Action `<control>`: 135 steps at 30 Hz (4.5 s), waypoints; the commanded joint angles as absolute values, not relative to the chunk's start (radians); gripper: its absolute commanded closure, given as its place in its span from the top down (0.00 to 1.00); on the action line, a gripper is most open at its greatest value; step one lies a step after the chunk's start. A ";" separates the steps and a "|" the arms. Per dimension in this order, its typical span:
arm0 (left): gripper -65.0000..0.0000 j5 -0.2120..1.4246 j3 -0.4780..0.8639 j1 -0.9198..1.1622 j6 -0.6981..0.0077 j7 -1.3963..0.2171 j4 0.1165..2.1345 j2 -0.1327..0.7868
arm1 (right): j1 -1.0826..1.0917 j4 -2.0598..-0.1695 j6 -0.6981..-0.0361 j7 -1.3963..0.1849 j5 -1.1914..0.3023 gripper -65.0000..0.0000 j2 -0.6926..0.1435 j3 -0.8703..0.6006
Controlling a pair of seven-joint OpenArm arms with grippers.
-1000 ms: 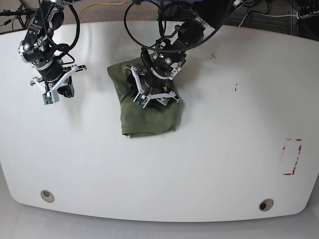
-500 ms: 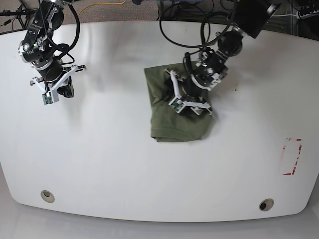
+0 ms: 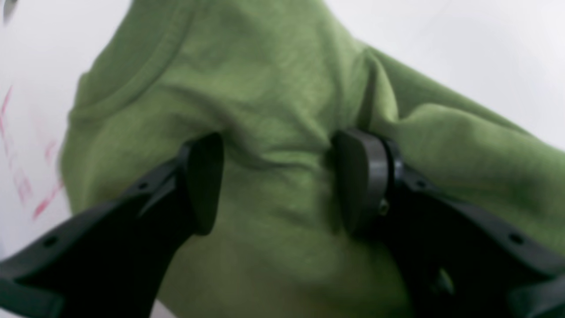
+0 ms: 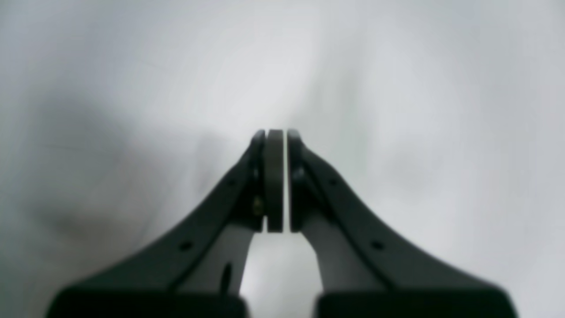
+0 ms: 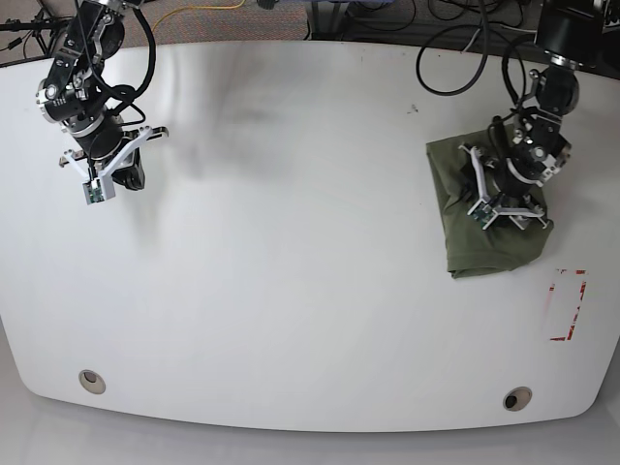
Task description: Fold the T-shirt properly
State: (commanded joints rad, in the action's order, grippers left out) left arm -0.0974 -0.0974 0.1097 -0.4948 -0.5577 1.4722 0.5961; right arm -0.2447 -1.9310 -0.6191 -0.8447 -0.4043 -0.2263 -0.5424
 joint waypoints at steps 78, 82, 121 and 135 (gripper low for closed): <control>0.50 -0.096 0.200 1.153 -0.297 -0.079 1.933 0.010 | -0.941 -1.850 -0.698 -0.194 -0.216 0.01 0.041 -0.499; 0.50 -0.096 0.186 1.184 -0.297 -0.079 1.848 0.010 | -1.007 -1.822 -0.698 -0.194 -0.216 0.01 0.051 -0.499; 0.50 -0.102 0.177 0.367 -0.294 -0.073 0.521 0.101 | -0.476 -0.779 -0.661 -0.039 0.211 0.01 0.004 -0.490; 0.50 -0.102 0.124 0.136 -0.139 -0.071 0.257 0.096 | -0.272 -0.499 -0.506 -0.019 0.343 0.02 -0.019 -0.490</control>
State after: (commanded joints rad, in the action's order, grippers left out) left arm -0.1020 0.1235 0.1358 -0.1389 -0.0713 0.2570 0.0959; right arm -0.2723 -0.4994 -0.5056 -0.0192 0.3429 -0.0192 -0.4902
